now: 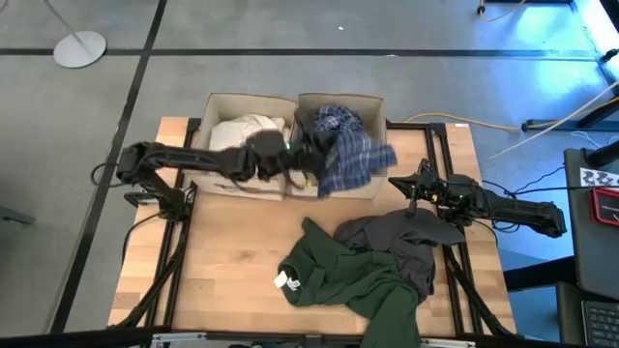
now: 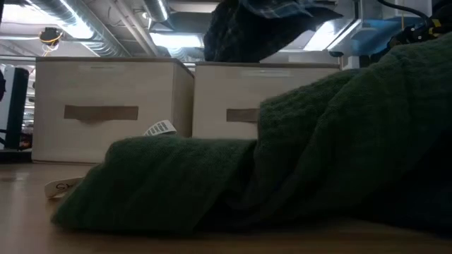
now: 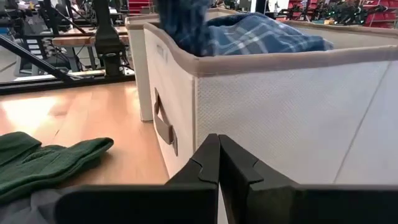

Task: Sort clothes
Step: Put the blue patterned polo shirt into the right laundry organizer, then put the green polo shirt into the left laundry organizer

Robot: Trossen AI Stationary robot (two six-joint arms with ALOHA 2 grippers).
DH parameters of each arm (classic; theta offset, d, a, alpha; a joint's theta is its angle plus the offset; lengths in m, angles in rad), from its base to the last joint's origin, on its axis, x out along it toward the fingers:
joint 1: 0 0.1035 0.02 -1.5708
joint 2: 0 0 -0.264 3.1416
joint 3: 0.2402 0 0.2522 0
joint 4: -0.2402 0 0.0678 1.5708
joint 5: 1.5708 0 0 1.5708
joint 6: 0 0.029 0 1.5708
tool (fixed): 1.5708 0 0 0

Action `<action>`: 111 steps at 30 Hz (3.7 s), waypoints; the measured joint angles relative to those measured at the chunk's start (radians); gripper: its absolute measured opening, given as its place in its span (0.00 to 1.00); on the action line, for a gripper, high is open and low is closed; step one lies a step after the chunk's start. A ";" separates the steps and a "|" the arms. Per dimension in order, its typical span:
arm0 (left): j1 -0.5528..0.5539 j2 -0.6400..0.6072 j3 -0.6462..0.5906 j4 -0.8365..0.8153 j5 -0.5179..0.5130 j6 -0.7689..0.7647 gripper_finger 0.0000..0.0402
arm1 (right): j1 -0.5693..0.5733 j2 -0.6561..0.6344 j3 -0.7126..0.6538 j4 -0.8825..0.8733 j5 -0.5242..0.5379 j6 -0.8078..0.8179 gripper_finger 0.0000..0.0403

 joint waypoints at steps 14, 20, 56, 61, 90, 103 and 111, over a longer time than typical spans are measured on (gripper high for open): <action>0.353 0.010 0.005 -0.321 0.320 -0.811 0.00 | 0.000 0.000 0.000 -0.001 0.000 -0.003 0.01; 0.377 0.025 0.005 -0.478 0.330 -0.877 0.01 | 0.000 0.000 0.000 0.007 0.040 -0.011 0.01; 0.382 0.602 0.437 -0.843 0.431 -0.887 0.01 | 0.000 0.000 0.000 0.006 0.101 -0.045 0.01; 0.385 0.611 0.437 -0.841 0.431 -0.888 0.01 | 0.000 0.000 0.000 0.005 0.094 -0.042 0.01; 0.323 0.346 0.540 -1.123 0.427 -0.963 0.45 | 0.000 0.000 -0.003 0.046 0.094 -0.026 0.01; 0.040 -0.167 0.161 -1.083 0.208 -1.074 0.45 | 0.001 0.000 -0.005 0.174 -0.143 0.125 0.11; -0.216 -0.550 -0.474 -0.575 -0.013 -1.177 0.45 | 0.001 0.000 0.059 0.267 -0.430 0.210 0.44</action>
